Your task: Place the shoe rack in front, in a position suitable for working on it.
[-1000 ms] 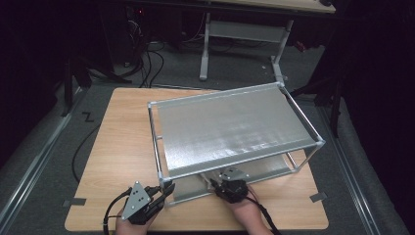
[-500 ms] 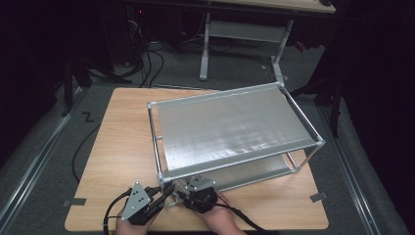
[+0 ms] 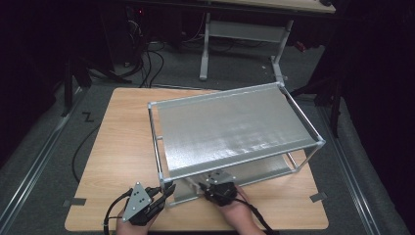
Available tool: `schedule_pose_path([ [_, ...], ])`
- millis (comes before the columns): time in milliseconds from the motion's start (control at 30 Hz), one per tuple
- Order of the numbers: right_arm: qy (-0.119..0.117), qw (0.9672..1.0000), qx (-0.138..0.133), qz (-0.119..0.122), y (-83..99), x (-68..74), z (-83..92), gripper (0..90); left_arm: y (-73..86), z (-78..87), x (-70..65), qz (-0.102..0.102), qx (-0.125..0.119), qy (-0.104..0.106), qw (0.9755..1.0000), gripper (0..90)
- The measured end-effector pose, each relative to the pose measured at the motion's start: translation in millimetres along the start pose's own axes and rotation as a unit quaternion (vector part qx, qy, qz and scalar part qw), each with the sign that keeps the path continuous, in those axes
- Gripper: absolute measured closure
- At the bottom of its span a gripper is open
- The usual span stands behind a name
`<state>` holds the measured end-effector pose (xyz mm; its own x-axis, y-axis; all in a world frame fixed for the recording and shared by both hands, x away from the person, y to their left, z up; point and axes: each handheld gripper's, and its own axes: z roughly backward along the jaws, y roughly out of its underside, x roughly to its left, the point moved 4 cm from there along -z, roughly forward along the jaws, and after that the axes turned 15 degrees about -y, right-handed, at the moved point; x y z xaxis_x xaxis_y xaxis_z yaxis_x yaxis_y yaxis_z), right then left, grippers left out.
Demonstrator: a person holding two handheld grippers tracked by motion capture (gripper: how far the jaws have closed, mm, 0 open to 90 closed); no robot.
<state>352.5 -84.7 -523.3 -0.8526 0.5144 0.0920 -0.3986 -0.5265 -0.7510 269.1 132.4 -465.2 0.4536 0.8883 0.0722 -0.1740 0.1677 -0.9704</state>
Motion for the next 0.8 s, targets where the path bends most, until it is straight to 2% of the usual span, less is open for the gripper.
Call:
schedule_pose_path([
  [67,0.017,0.9994,-0.002,-0.029,8.8,-15.7,12.9,61.3,-0.1,-0.1,-0.2,0.001,0.000,-0.001,1.0000,80.3],
  [100,0.037,0.9992,0.011,-0.007,13.6,-27.0,19.6,61.3,-0.1,0.0,-0.3,0.001,0.000,-0.001,1.0000,80.4],
  [133,0.045,0.9988,0.007,-0.014,17.8,-35.7,26.1,61.3,0.0,0.0,-0.3,0.001,-0.001,-0.001,1.0000,80.3],
  [200,0.071,0.9965,0.002,-0.043,29.1,-55.3,41.9,61.2,-0.3,-0.1,0.3,-0.001,0.002,0.002,1.0000,80.3],
  [300,0.090,0.9931,-0.010,-0.075,41.2,-76.7,59.7,61.1,-0.6,-0.1,-0.3,-0.001,0.002,-0.001,1.0000,80.3],
  [333,0.105,0.9906,-0.008,-0.087,47.1,-86.7,68.9,60.9,-0.6,-0.1,-0.2,-0.002,0.002,-0.001,1.0000,80.3],
  [367,0.112,0.9896,-0.013,-0.089,51.1,-95.1,75.1,60.7,-0.6,-0.1,-0.4,-0.001,0.002,-0.001,1.0000,80.4],
  [433,0.124,0.9854,-0.017,-0.115,59.4,-107.5,88.4,60.4,-0.7,0.1,-0.6,-0.001,0.003,-0.003,1.0000,80.3],
  [533,0.155,0.9804,-0.017,-0.121,71.9,-128.7,108.1,60.0,-0.6,0.1,-0.4,-0.002,0.003,-0.002,1.0000,80.3],
  [567,0.164,0.9765,-0.020,-0.138,75.9,-133.0,113.8,59.7,-0.7,0.1,-0.4,-0.003,0.004,-0.002,1.0000,80.3],
  [633,0.174,0.9734,-0.024,-0.148,81.8,-141.2,122.5,58.4,-1.0,0.2,-0.3,-0.004,0.006,-0.001,1.0000,80.3],
  [667,0.184,0.9693,-0.028,-0.161,85.9,-145.9,127.1,57.3,-1.0,0.4,-0.4,-0.005,0.006,-0.002,1.0000,80.3],
  [800,0.197,0.9615,-0.045,-0.187,94.6,-160.6,136.2,56.3,-1.1,0.6,-0.4,-0.005,0.007,-0.002,1.0000,80.3],
])
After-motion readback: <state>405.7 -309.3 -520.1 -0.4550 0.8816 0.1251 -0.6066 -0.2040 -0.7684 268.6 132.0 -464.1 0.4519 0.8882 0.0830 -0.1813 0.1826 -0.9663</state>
